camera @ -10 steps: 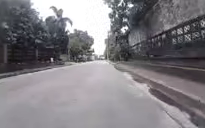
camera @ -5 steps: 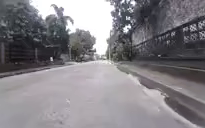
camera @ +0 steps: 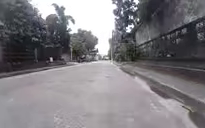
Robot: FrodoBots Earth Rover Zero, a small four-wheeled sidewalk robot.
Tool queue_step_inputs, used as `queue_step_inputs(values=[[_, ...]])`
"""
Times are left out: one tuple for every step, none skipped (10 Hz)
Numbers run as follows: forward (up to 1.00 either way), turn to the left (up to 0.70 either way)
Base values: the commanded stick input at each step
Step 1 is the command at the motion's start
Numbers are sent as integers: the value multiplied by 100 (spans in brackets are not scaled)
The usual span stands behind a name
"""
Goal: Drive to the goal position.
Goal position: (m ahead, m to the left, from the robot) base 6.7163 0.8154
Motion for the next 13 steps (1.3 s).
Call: queue_step_inputs(values=[[100, -18], [100, -30], [100, -33], [100, -37], [100, -38], [100, -38], [100, -24], [100, -7], [100, -2], [100, -1], [100, 0], [100, 0], [100, 0]])
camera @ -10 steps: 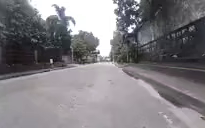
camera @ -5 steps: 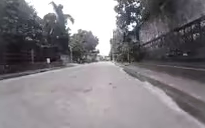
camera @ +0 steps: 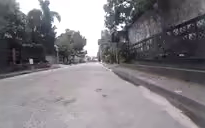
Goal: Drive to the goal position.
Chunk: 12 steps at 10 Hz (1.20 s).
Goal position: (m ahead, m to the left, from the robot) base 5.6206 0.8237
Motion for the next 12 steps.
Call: queue_step_inputs(values=[[100, 0], [100, 0], [100, 0], [100, 0], [100, 0], [100, 0], [100, -1], [100, -2], [100, -2], [100, -3], [100, -3], [100, -2]])
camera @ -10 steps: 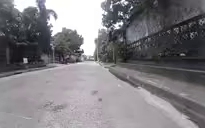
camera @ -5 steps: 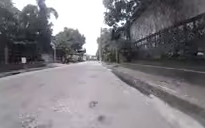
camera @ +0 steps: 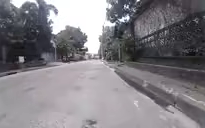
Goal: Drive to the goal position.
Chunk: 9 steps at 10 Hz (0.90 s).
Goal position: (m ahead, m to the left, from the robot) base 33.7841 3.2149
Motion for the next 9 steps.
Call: queue_step_inputs(values=[[100, 0], [100, 0], [100, 0], [100, 0], [100, 0], [100, 0], [100, 0], [100, 0], [100, 0]])
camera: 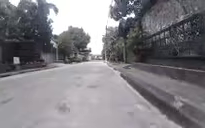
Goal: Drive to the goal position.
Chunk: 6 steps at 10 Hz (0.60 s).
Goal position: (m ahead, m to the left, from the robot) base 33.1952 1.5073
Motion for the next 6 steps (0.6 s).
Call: queue_step_inputs(values=[[100, 0], [100, 0], [100, 0], [100, 0], [100, 0], [100, 0]])
